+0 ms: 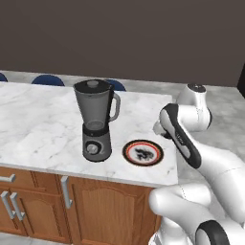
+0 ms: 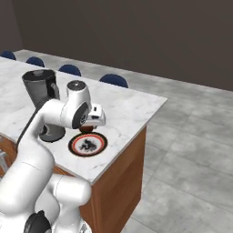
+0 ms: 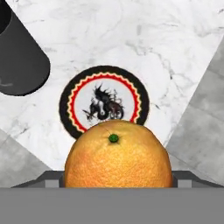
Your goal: Pick the orange and kiwi from the fridge and place them on the plate next to the blender to make a fruit smoothie.
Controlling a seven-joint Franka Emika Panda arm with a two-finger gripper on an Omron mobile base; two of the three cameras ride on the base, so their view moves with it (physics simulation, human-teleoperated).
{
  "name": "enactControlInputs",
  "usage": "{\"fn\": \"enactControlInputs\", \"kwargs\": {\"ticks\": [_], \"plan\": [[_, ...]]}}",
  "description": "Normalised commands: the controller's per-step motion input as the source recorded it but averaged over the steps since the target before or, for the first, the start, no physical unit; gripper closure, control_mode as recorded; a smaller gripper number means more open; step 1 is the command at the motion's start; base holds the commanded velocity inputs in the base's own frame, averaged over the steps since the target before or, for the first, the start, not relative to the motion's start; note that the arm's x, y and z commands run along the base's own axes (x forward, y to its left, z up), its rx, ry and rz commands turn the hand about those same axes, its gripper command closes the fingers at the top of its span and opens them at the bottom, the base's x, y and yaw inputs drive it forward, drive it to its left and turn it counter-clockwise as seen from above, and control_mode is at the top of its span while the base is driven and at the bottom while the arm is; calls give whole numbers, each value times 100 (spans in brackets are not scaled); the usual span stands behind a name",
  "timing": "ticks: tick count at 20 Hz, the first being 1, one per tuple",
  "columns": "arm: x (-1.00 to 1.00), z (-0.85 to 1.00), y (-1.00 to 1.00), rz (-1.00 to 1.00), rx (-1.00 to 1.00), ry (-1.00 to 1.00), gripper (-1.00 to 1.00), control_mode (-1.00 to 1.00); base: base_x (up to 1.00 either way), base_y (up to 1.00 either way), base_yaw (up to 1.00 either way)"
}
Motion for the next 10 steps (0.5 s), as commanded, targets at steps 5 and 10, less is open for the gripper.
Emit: {"fn": "enactControlInputs", "kwargs": {"ticks": [5,10], "plan": [[65,-71,0,15,-1,11,100,-100,0,0,0],[5,-43,12,4,0,29,100,-100,0,0,0]]}}
